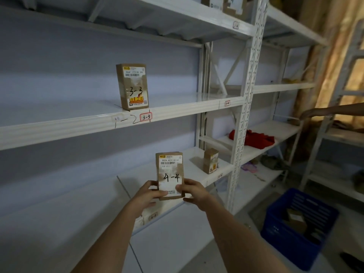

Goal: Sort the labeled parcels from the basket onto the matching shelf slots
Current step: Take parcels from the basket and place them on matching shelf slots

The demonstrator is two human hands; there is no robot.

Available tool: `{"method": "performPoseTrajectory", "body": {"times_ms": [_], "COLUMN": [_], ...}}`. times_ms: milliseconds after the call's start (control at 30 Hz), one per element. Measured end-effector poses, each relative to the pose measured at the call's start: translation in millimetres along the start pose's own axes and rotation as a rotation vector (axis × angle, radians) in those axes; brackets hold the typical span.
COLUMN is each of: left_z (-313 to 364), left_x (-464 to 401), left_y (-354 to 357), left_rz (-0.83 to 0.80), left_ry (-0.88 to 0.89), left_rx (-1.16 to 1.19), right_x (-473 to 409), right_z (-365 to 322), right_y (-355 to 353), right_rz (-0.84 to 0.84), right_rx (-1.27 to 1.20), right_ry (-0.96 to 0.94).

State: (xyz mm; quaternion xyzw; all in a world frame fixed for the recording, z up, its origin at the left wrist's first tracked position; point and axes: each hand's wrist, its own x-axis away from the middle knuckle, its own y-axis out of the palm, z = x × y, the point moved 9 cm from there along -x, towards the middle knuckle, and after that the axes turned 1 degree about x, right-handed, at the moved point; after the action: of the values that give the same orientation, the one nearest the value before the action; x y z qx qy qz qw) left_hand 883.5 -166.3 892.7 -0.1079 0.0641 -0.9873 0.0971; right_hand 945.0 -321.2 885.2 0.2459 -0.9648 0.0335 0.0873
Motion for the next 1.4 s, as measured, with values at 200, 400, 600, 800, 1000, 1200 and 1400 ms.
{"method": "performPoseTrajectory", "body": {"times_ms": [200, 400, 600, 800, 1000, 1200, 1400], "left_z": [11.6, 7.4, 0.3, -19.5, -17.4, -44.1, -74.3], "left_x": [-58.7, -131.0, -192.8, -252.9, -288.4, -341.7, -371.0], "left_y": [78.5, 157.6, 195.4, 190.0, 186.0, 173.3, 178.3], "left_rz": [-0.024, 0.014, 0.128, 0.232, 0.3, 0.386, 0.436], "left_ry": [0.006, -0.038, -0.062, -0.075, -0.092, -0.144, -0.234], "left_rx": [-0.025, -0.021, -0.039, -0.116, -0.116, -0.042, -0.079], "right_x": [-28.5, -86.3, -145.8, -197.2, -253.0, -301.8, -333.0], "right_z": [10.0, 28.9, 46.9, 59.9, 71.8, 84.9, 119.0], "right_y": [-91.6, -185.6, -237.4, -253.3, -250.6, -245.9, -249.2], "right_rz": [0.087, 0.12, 0.067, 0.016, -0.046, -0.031, -0.018], "right_rx": [-0.003, 0.031, 0.06, 0.107, 0.156, 0.224, 0.202], "right_ry": [0.005, 0.032, 0.043, 0.069, 0.087, 0.122, 0.15]}}
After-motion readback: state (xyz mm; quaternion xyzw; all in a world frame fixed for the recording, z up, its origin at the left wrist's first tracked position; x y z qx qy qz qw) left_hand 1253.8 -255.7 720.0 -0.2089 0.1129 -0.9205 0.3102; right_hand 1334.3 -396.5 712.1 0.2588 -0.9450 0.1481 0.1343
